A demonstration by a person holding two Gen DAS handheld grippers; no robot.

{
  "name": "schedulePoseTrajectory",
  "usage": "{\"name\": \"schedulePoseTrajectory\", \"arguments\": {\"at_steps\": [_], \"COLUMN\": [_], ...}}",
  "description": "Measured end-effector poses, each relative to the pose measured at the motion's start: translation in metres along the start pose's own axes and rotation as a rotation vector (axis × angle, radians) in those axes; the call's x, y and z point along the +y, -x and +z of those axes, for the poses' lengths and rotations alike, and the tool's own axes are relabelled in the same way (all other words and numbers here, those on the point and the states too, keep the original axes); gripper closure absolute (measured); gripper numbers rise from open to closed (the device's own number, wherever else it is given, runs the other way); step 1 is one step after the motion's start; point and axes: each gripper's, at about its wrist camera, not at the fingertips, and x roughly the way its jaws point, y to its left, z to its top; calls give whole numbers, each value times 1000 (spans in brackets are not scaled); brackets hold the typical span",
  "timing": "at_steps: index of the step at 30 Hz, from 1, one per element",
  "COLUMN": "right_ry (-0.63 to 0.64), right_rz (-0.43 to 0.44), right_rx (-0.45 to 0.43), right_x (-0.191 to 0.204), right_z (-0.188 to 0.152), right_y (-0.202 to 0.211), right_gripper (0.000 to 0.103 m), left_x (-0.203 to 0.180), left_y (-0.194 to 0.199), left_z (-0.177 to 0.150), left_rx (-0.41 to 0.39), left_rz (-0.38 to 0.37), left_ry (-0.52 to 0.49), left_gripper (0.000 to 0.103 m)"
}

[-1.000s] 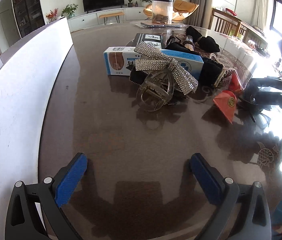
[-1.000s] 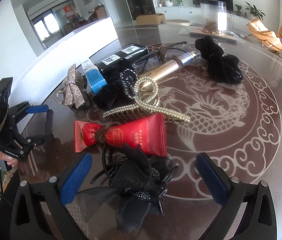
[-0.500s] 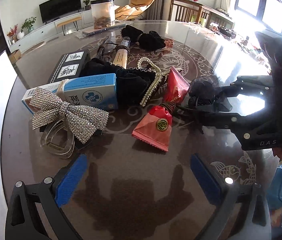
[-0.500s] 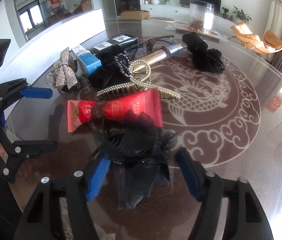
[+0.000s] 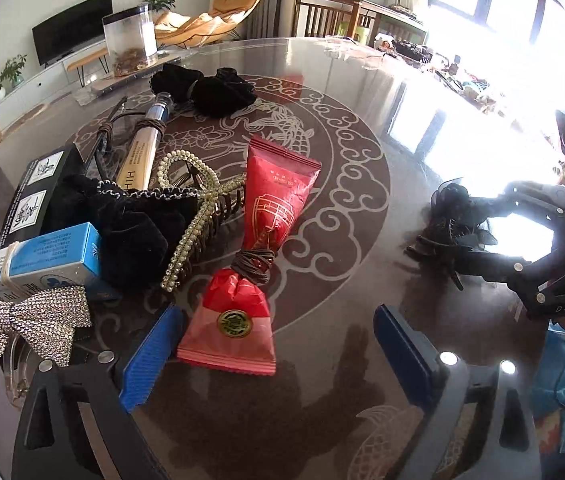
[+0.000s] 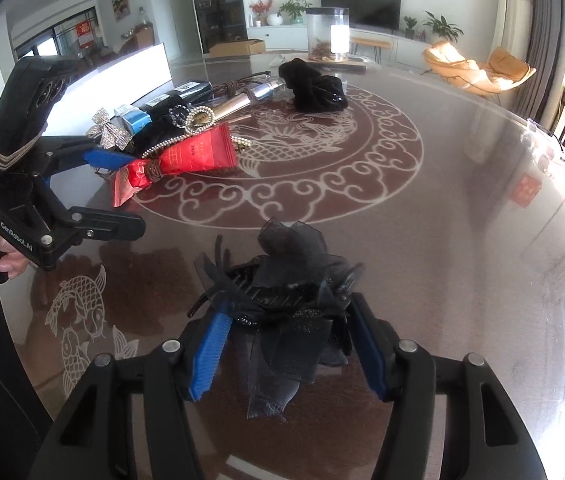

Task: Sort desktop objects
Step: 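Move the left gripper toward the red candy-shaped package, then close the left gripper on the red candy-shaped package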

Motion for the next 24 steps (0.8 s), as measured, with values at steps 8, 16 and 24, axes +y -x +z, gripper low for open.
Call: {"name": "schedulePoseTrajectory", "arguments": {"at_steps": [8,16,24], "right_ry": [-14,-57,-55], "right_rz": [59,112,105], "right_rx": [31,4,5], "right_x": [0,-8,-7], "right_z": [9,5,5], "right_y": [-10,-5,-6], "right_gripper": [0,0,0], "left_x": [-8,-7,-21], "left_y": [10,6,-14], "left_z": [-6,-4,24], "left_rx": [48,16,15], "left_rz": [48,32,3], "left_ry": [-39,-10,-55], "left_gripper": [53,36,37]}}
